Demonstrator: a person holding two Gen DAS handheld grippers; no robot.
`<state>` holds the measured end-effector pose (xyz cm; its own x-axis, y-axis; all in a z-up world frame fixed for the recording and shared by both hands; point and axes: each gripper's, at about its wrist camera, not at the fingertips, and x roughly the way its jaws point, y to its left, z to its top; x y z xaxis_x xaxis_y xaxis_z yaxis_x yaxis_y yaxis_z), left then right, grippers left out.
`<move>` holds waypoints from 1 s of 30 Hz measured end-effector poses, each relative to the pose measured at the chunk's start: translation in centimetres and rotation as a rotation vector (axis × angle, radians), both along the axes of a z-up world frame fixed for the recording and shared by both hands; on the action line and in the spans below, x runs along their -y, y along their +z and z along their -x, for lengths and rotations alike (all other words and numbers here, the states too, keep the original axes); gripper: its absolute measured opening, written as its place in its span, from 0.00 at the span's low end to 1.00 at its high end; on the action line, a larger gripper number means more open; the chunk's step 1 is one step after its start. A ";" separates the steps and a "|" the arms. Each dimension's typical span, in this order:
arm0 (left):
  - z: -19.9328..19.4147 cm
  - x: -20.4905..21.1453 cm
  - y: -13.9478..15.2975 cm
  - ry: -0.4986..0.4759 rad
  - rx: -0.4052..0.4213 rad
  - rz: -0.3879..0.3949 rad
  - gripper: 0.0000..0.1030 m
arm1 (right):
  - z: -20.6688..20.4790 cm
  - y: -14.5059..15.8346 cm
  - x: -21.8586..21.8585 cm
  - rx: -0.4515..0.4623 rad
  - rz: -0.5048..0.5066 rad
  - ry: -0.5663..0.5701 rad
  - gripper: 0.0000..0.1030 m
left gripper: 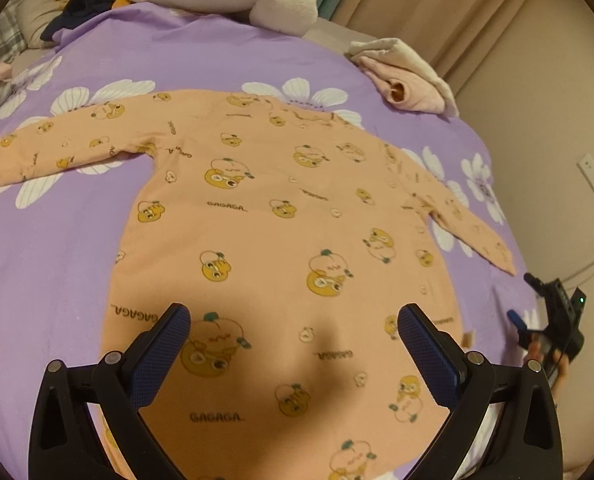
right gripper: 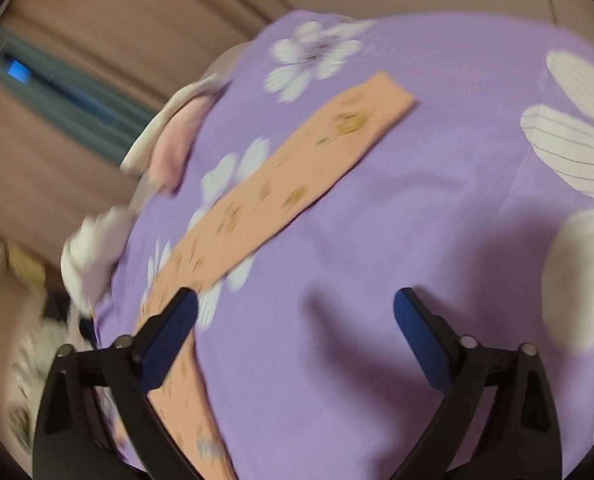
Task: Fold small clothes
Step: 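Reach the right tool to a sleeve cuff and close on it, then fold the held sleeve across the garment body, open the right tool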
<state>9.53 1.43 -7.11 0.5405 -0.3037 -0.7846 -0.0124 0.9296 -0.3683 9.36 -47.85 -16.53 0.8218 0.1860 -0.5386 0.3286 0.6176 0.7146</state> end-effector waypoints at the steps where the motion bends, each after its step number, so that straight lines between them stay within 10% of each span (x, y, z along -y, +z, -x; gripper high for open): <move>1: -0.2 -0.1 -0.2 0.002 -0.004 -0.008 0.99 | -0.3 -0.3 0.5 0.001 -0.015 -0.006 0.87; 14: -3.1 1.0 -1.4 0.001 -0.060 -0.046 0.99 | -7.6 -1.7 5.5 0.055 -0.102 -0.158 0.64; 21: -3.6 0.7 -1.6 0.012 -0.067 -0.060 0.99 | -8.6 -4.0 7.7 0.025 -0.171 -0.237 0.02; 30: -3.0 -0.3 -1.6 0.025 -0.068 -0.071 0.99 | -8.8 -1.4 6.1 0.061 -0.080 -0.179 0.06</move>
